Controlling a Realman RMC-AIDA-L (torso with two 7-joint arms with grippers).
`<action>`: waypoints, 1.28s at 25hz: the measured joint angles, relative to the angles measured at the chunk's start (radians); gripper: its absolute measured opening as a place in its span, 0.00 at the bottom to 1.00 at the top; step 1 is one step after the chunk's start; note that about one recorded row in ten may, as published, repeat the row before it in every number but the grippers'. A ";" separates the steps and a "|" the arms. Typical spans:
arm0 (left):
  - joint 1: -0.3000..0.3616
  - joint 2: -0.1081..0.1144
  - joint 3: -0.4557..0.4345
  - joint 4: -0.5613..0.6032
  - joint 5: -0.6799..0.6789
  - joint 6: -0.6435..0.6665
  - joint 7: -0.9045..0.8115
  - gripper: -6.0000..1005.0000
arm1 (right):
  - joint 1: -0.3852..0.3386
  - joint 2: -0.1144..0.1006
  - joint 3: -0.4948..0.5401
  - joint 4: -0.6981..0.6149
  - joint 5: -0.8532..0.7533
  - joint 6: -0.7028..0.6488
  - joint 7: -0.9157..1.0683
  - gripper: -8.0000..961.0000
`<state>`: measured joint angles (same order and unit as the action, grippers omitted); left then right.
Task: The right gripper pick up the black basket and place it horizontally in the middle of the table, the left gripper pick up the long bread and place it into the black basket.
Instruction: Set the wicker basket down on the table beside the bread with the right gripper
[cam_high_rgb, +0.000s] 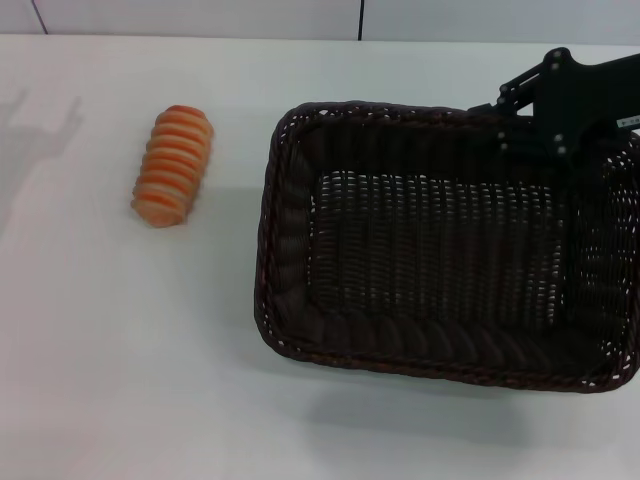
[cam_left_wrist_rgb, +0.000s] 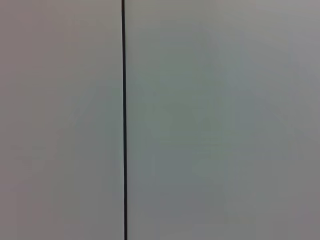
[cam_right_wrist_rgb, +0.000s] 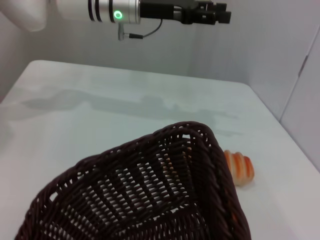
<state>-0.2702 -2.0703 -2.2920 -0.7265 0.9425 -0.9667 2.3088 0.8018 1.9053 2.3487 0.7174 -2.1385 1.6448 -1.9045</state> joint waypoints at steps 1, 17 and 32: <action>-0.001 0.000 0.000 0.004 0.000 -0.003 0.000 0.78 | -0.003 0.000 0.000 0.000 -0.004 -0.009 0.000 0.20; 0.005 -0.002 0.002 0.015 0.000 -0.012 0.000 0.78 | 0.001 0.014 -0.058 0.014 -0.014 -0.138 0.088 0.20; 0.006 -0.001 0.002 0.026 0.000 -0.012 0.000 0.78 | 0.040 0.031 -0.168 0.035 -0.003 -0.277 0.139 0.20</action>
<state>-0.2645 -2.0709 -2.2902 -0.7005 0.9420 -0.9783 2.3084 0.8422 1.9366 2.1806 0.7524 -2.1418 1.3681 -1.7657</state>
